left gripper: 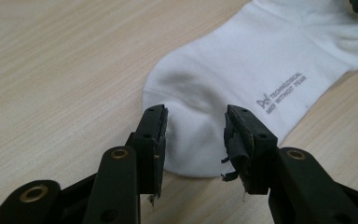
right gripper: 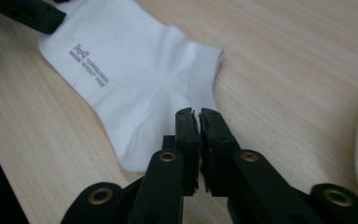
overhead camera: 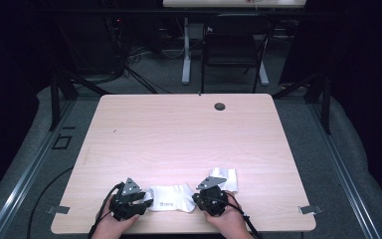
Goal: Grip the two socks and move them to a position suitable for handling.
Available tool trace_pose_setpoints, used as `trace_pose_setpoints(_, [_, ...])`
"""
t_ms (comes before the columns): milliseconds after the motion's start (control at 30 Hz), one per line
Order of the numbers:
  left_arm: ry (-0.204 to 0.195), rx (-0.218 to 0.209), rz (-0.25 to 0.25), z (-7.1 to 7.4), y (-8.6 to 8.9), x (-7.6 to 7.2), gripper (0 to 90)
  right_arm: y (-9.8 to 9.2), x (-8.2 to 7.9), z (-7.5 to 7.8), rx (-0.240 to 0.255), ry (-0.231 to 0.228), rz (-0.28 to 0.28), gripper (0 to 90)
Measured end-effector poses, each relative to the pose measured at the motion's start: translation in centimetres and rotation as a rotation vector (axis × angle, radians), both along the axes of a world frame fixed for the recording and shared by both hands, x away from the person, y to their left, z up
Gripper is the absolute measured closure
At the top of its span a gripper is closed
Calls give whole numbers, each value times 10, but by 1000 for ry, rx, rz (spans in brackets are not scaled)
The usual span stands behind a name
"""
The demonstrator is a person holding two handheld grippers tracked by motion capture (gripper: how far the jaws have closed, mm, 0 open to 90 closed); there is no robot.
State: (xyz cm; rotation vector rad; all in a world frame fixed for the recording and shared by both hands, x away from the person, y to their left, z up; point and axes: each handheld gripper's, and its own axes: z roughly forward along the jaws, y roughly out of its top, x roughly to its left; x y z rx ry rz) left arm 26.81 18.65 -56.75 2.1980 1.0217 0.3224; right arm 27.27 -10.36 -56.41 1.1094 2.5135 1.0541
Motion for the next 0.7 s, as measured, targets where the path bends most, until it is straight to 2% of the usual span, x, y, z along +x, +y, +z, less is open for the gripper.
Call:
trace_pose_setpoints(100, [-29,-30,22,5,4,2,564,-10,-1,14,40,-49,-19,725])
trace_pose_setpoints(200, [-41,-44,43,7,9,6,561,-23,2,18,64,-113,-63,626])
trace_pose_setpoints(267, [-46,-43,41,7,10,7,560,-33,6,18,84,-157,-102,606])
trace_pose_setpoints(333, [-51,-48,55,7,14,10,557,-41,10,20,109,-173,-144,577])
trace_pose_setpoints(367, [-51,-48,55,7,14,10,555,-41,10,20,109,-173,-144,577])
trace_pose_setpoints(400, [-52,-49,59,7,15,10,555,-47,12,22,116,-193,-168,558])
trace_pose_setpoints(433, [-51,-53,65,7,16,11,551,-53,14,23,131,-184,-195,559])
trace_pose_setpoints(467, [-50,-55,69,7,17,12,551,-53,14,23,131,-184,-195,559])
trace_pose_setpoints(500, [-50,-54,74,7,18,13,549,-61,18,25,130,-157,-226,558])
trace_pose_setpoints(567, [-51,-54,76,6,18,14,547,-65,19,25,136,-139,-240,554])
trace_pose_setpoints(633, [-57,-50,73,7,18,14,545,-72,23,28,171,-112,-273,502])
trace_pose_setpoints(700, [-56,-52,70,6,18,15,544,-73,24,29,170,-111,-288,433])
